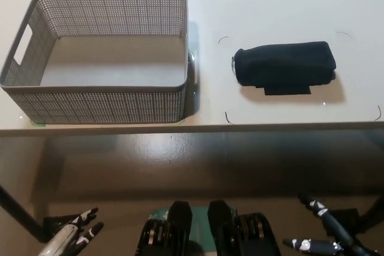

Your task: Use the right hand to pick up the pencil case on the right hand side and put it into a grey container on the left side

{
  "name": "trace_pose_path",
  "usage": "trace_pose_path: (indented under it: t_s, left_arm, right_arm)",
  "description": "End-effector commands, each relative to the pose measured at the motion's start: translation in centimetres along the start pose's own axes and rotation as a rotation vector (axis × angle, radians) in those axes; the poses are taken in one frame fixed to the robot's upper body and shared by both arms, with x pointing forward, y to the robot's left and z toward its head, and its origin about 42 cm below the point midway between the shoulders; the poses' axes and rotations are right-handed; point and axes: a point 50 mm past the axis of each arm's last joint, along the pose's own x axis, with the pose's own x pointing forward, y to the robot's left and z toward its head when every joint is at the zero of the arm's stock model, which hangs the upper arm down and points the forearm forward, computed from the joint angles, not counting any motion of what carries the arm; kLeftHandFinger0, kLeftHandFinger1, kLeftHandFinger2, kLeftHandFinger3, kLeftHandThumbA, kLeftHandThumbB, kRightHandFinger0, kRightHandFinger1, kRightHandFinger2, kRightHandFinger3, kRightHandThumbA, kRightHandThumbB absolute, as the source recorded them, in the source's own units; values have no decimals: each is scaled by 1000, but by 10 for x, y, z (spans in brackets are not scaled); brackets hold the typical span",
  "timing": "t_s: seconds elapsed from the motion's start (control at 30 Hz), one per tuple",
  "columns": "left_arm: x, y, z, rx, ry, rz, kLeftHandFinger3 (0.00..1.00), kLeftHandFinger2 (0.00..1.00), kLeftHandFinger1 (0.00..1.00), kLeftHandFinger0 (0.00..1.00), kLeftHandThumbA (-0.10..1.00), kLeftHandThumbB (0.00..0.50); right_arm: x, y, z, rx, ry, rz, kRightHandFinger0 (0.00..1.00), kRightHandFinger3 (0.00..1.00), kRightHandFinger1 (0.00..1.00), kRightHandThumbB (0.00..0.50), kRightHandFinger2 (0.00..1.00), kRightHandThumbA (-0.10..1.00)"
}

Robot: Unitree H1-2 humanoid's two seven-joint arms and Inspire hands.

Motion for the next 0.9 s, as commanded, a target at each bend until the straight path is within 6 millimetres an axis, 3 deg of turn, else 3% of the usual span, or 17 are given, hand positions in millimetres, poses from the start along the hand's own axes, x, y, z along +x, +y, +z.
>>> trace_pose_path:
  t_s: [0.0,0.17,0.23,0.37,0.6,0.7,0.87]
  left_arm:
    - [1,16,7,17,-108,75,1000,1000,1000,1000,1000,408]
    - [-8,8,7,-20,-133,133,1000,1000,1000,1000,1000,428]
    - [-14,5,4,-23,-125,150,1000,1000,1000,1000,1000,481]
    - [-22,1,2,-50,-118,189,1000,1000,1000,1000,980,497]
    - [-19,4,3,-34,-118,184,1000,1000,1000,1000,977,457]
    - [-17,6,2,-30,-115,176,1000,1000,1000,1000,998,451]
    - [-17,7,2,-32,-116,173,1000,1000,1000,1000,1000,465]
  right_arm:
    - [-13,-31,30,-110,-163,-120,1000,1000,1000,264,1000,1000]
    - [-37,-38,53,-117,-252,-153,1000,1000,1000,285,1000,1000]
    - [-45,-38,61,-121,-277,-160,1000,1000,1000,294,1000,1000]
    - [-60,-43,86,-141,-331,-185,1000,1000,1000,291,1000,1000]
    - [-87,-59,124,-146,-465,-247,1000,1000,1000,311,1000,996]
    - [-96,-67,137,-140,-509,-268,1000,1000,1000,317,1000,926]
    - [-98,-86,157,-176,-566,-296,1000,1000,1000,307,1000,880]
